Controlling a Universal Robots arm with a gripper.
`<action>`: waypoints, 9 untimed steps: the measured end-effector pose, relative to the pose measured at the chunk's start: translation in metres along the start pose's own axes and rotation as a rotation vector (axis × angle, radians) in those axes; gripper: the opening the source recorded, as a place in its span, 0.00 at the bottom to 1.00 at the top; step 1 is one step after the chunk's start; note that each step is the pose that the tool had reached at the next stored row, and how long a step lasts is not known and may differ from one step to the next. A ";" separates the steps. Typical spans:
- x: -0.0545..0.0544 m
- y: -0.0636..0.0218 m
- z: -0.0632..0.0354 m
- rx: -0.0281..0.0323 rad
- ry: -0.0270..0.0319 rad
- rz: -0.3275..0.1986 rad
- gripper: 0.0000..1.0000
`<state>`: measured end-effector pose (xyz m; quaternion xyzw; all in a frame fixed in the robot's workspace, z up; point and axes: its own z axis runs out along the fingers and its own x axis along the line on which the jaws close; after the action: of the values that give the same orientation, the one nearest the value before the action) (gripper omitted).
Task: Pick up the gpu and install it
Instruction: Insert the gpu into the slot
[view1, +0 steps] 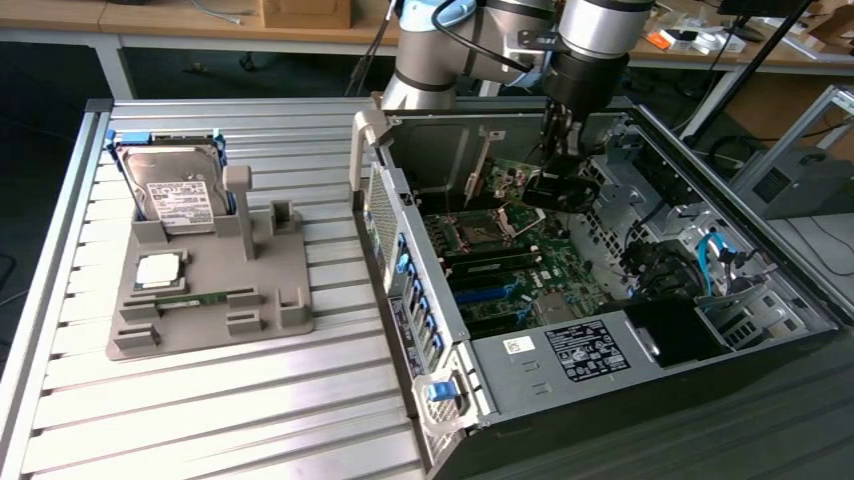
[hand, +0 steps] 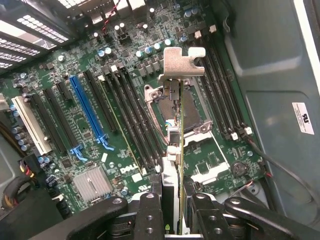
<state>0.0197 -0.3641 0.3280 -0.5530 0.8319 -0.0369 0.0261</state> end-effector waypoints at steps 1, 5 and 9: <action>0.000 0.0000 0.0000 0.0000 -0.0003 -0.004 0.27; 0.000 0.0000 0.0000 0.0000 -0.0017 -0.018 0.27; 0.000 0.0000 0.0000 -0.0001 -0.0026 -0.028 0.27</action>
<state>0.0197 -0.3641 0.3280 -0.5649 0.8239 -0.0366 0.0267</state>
